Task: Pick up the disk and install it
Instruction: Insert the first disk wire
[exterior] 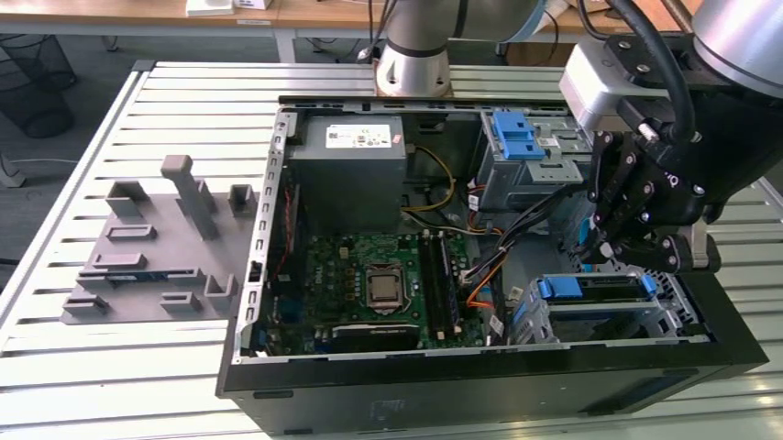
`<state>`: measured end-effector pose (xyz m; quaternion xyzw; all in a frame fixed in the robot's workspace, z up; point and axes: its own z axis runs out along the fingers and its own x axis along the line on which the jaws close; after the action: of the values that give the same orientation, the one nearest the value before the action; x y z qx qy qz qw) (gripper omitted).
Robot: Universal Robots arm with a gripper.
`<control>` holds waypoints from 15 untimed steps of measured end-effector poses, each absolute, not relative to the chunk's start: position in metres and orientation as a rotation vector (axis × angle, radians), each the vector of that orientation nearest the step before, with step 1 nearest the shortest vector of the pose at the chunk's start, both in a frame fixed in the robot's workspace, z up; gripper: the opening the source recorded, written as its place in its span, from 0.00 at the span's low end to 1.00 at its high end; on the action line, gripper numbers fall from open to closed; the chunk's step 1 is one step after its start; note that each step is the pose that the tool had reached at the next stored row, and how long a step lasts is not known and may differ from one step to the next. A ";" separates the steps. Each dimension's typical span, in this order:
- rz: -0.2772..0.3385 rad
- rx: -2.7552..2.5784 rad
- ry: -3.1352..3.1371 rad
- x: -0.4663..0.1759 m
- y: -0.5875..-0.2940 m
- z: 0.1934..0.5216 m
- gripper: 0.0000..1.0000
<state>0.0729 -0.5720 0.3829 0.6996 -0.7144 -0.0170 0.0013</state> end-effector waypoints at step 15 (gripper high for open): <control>-0.054 2.196 -2.243 0.096 -0.571 0.382 0.11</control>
<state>0.0955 -0.5714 0.3822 0.6996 -0.7144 -0.0171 0.0012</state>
